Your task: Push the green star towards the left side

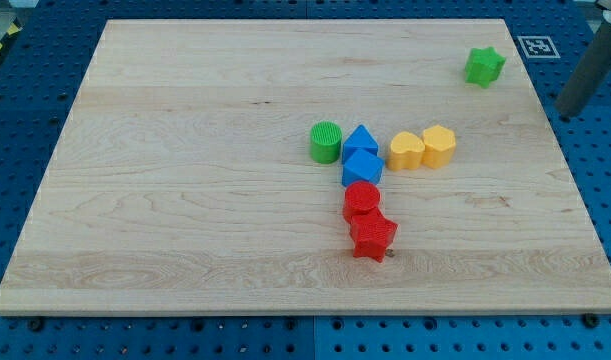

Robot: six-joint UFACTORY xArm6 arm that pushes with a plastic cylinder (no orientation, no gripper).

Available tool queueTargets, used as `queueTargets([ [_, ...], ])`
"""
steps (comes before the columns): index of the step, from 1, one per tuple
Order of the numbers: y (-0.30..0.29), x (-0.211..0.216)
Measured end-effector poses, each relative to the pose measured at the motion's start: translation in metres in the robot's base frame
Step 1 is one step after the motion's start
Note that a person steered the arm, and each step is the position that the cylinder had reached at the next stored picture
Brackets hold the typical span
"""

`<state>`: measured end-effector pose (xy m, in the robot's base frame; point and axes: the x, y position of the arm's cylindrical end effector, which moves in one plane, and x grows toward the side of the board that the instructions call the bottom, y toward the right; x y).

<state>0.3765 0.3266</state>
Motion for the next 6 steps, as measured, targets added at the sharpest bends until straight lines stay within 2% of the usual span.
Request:
queueTargets([
  [2,0.010,-0.021],
  [3,-0.007,-0.051],
  [4,-0.053,-0.070],
  [5,-0.095,-0.063],
  [6,-0.096,-0.063],
])
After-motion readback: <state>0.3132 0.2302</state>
